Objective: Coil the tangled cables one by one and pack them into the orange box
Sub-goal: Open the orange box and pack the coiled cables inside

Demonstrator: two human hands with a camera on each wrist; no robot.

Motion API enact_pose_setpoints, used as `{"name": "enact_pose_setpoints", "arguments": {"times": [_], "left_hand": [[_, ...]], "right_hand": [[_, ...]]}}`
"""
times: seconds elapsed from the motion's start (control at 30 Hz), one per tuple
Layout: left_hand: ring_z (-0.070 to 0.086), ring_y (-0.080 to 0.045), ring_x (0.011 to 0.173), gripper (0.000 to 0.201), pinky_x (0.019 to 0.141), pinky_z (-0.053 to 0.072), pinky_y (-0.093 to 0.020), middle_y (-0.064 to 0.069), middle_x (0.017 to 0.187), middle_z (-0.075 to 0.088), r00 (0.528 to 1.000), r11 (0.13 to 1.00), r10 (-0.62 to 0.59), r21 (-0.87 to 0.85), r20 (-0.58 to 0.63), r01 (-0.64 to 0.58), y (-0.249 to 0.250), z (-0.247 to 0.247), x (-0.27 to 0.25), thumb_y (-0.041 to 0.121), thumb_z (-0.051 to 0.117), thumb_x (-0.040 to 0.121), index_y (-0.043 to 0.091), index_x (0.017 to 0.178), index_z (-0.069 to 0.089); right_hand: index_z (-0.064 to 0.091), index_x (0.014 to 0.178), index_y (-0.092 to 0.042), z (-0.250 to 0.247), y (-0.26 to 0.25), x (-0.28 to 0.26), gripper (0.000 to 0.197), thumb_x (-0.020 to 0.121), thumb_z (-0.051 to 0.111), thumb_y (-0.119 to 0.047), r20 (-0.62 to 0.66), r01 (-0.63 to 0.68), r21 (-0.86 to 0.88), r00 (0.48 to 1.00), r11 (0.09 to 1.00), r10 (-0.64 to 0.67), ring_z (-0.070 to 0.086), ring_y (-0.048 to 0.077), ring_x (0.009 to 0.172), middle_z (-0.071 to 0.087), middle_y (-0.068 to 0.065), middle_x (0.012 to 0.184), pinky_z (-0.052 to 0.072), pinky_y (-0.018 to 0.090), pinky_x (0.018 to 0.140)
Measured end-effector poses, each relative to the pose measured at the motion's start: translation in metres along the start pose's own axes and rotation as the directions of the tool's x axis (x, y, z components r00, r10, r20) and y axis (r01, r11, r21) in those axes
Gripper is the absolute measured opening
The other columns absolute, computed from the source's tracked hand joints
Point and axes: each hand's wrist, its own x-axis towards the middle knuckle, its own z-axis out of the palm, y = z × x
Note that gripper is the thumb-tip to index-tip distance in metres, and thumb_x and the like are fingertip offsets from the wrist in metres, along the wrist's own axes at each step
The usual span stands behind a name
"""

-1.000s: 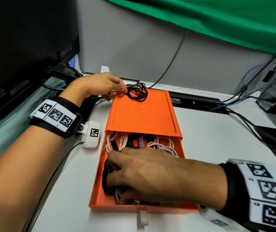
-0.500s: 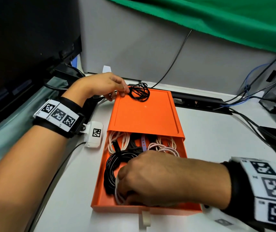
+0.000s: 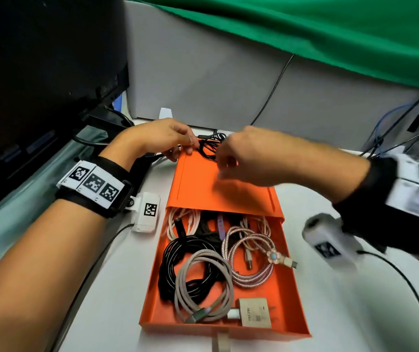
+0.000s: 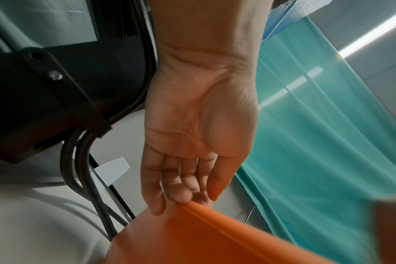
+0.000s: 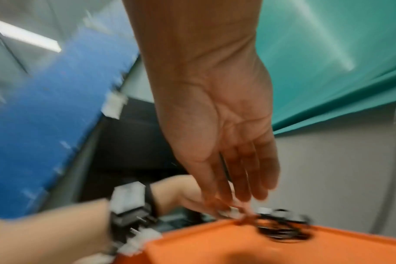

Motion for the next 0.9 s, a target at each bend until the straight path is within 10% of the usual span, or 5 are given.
{"name": "enact_pose_setpoints", "arguments": {"times": [0.23,0.47,0.7,0.9], "left_hand": [[0.056,-0.017,0.066,0.015,0.058,0.057,-0.026,-0.006,0.09,0.069,0.999,0.997,-0.037,-0.063,-0.023,0.035,0.003,0.001,-0.003,0.004,0.044,0.104,0.01,0.108,0.057],[0.059,-0.015,0.066,0.015,0.062,0.06,-0.032,-0.007,0.087,0.063,0.998,0.997,-0.044,-0.07,-0.033,0.041,0.0,-0.001,-0.004,0.002,0.047,0.101,0.008,0.108,0.058],[0.057,-0.017,0.067,0.018,0.06,0.061,-0.032,-0.01,0.089,0.059,0.997,0.995,-0.067,-0.072,-0.031,0.065,0.003,0.001,-0.004,0.003,0.045,0.103,0.003,0.115,0.059],[0.058,-0.017,0.066,0.019,0.066,0.062,-0.038,-0.01,0.088,0.061,0.997,0.995,-0.069,-0.074,-0.021,0.067,-0.001,-0.001,-0.004,0.004,0.047,0.102,0.002,0.115,0.06]], "right_hand": [[0.052,0.132,-0.017,0.048,0.041,0.079,0.052,0.093,0.063,-0.05,0.078,-0.196,0.085,0.979,0.977,0.19,0.058,0.034,0.114,0.051,0.01,0.128,0.051,0.045,0.095],[0.058,0.094,-0.02,0.037,0.036,0.067,0.007,0.091,0.056,-0.014,-0.03,-0.11,0.06,0.993,0.992,0.112,0.06,0.03,0.084,0.057,0.004,0.089,0.055,0.039,0.07],[0.057,0.099,-0.026,0.033,0.005,0.015,0.03,0.089,0.069,-0.051,0.067,0.008,0.123,0.998,0.992,-0.017,0.049,0.013,0.072,0.048,-0.012,0.076,0.032,0.029,0.056],[0.056,0.094,-0.025,0.026,-0.02,-0.015,0.002,0.095,0.057,-0.025,0.075,0.05,0.076,0.996,0.996,-0.056,0.051,0.013,0.066,0.047,-0.009,0.072,0.036,0.031,0.052]]}}
